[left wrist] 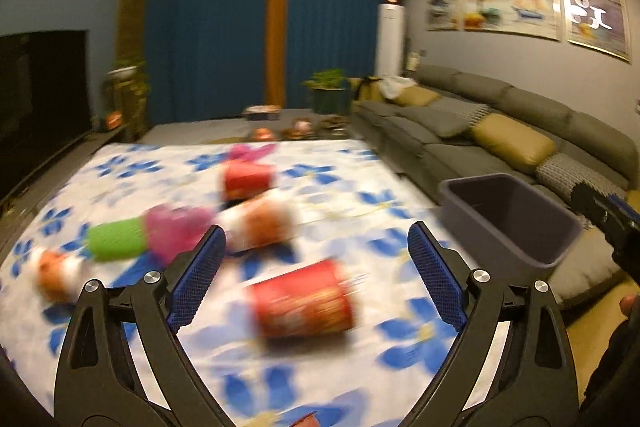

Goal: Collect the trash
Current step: 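Return to the table and grasp the white-orange paper cup with the left gripper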

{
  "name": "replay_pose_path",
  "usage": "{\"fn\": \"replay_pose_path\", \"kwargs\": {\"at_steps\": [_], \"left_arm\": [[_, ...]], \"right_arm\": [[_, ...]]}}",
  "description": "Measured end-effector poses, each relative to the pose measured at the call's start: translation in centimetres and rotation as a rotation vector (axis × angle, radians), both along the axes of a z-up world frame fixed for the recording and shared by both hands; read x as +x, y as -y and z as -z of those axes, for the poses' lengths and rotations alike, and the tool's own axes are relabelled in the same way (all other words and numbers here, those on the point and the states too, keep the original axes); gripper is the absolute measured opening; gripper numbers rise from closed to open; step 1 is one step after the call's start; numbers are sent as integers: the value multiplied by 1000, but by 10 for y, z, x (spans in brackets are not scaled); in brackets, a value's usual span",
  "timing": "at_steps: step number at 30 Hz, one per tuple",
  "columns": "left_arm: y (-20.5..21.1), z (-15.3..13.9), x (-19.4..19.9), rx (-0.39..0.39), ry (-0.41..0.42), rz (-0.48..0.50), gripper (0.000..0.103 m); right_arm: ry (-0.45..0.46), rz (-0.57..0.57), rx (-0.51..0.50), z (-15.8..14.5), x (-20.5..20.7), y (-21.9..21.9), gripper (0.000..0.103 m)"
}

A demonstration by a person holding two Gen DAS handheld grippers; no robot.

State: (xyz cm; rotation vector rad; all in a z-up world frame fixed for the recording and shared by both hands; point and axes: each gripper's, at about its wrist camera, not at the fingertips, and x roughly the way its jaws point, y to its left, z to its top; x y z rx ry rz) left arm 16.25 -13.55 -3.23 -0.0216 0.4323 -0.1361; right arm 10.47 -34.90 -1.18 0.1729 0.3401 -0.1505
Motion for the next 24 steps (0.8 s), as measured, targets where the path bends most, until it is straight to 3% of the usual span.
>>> {"fn": "replay_pose_path", "kwargs": {"at_steps": [10, 20, 24], "left_arm": [[-125, 8, -38, 27, -3, -208, 91], [-227, 18, -54, 18, -14, -341, 90], [-263, 24, -47, -63, -44, -331, 86]], "right_arm": [[-85, -164, -15, 30, 9, -93, 87], [-122, -236, -43, 45, 6, -147, 87], [-128, -246, -49, 47, 6, -158, 87]]}}
